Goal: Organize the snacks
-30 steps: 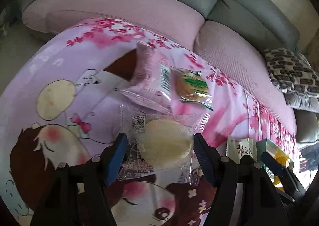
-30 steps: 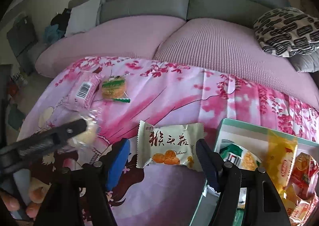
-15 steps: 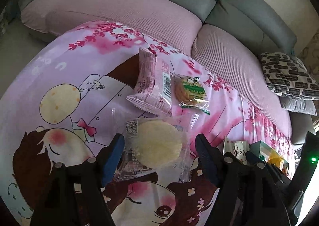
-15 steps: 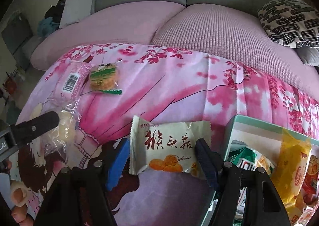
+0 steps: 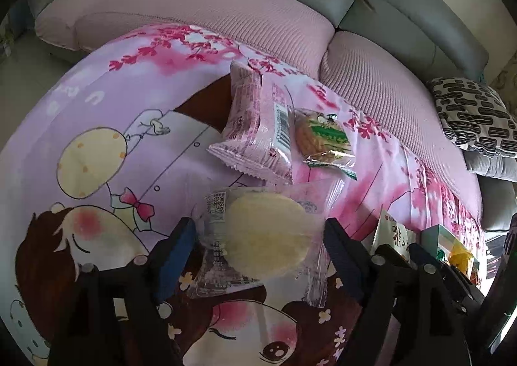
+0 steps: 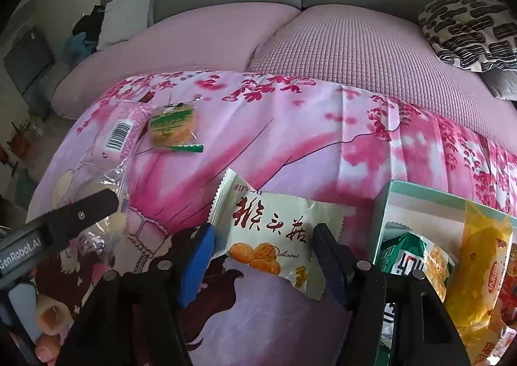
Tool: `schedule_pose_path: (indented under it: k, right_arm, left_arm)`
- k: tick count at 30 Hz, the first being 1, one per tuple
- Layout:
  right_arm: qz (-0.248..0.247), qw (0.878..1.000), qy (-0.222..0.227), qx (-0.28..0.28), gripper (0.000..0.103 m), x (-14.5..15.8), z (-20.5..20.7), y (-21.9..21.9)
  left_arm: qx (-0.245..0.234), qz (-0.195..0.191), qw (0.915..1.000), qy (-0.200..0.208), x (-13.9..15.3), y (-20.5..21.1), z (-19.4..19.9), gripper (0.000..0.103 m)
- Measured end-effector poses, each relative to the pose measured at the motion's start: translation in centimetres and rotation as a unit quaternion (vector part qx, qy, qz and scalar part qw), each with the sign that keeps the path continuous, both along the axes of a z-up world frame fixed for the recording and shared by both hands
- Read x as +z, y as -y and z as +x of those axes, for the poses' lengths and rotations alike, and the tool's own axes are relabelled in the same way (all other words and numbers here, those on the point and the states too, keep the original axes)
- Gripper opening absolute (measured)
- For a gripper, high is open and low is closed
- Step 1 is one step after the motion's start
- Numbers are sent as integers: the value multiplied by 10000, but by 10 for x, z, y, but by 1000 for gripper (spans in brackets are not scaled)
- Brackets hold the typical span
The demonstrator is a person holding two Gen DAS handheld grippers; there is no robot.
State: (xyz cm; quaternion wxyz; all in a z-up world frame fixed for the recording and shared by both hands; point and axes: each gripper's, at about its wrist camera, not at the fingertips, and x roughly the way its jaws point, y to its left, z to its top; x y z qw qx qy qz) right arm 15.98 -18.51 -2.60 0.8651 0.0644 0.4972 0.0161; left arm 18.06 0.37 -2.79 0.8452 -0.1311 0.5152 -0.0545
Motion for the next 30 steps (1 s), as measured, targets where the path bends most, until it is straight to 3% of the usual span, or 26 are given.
schedule_pose_path:
  k: [20,30]
  right_arm:
    - [-433,9989,-198,11,72,-12,9,-4]
    - [3,10000,-70,3,75,-7,3,4]
  left_arm:
    - [-130,88,9999,66,-5,7,0,83]
    - [-144,11,9999,39,-5,4,2,83]
